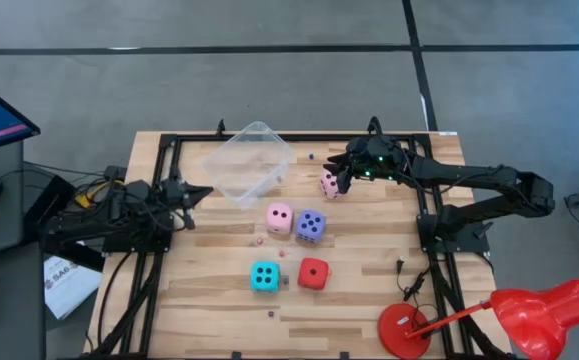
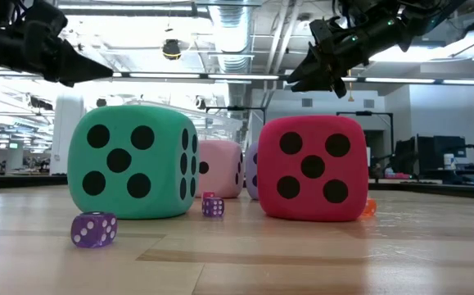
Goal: Pick & Place Dice
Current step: Put the top large pink dice into the transparent container
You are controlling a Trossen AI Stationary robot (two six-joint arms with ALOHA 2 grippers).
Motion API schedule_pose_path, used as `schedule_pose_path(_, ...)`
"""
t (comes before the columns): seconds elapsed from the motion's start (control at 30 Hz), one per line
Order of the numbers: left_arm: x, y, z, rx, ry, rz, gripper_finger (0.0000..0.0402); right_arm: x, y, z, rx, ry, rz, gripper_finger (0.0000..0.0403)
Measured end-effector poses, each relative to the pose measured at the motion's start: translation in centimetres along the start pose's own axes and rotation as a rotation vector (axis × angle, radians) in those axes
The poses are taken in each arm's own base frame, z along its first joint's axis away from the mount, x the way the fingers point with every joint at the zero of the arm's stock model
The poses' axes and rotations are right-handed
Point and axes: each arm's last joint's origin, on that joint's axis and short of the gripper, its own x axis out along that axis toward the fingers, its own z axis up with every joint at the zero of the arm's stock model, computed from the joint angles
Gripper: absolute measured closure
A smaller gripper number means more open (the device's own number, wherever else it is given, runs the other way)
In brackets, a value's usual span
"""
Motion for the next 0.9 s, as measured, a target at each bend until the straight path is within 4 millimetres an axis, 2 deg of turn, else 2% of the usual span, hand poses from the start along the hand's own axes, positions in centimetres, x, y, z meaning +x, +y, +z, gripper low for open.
schedule_pose_path(0.2,0.6,-0.7,-0.9,0.064,-0.082,-0.141,0.0399,0.0,0.0,0.0,0.000,0.000,0.000,0.0265)
schedule_pose_path(0.47,1.3,-1.0,-2.6,0.053,-0.091,-0.132,0.0399,0.0,0.0,0.0,0.000,0.000,0.000,0.0265)
schedule_pose_path(0.9,1.7,-1.1,-2.9,0.009,-0.067,-0.143,0.0399,0.0,0.0,0.0,0.003,0.000,0.000,0.0265)
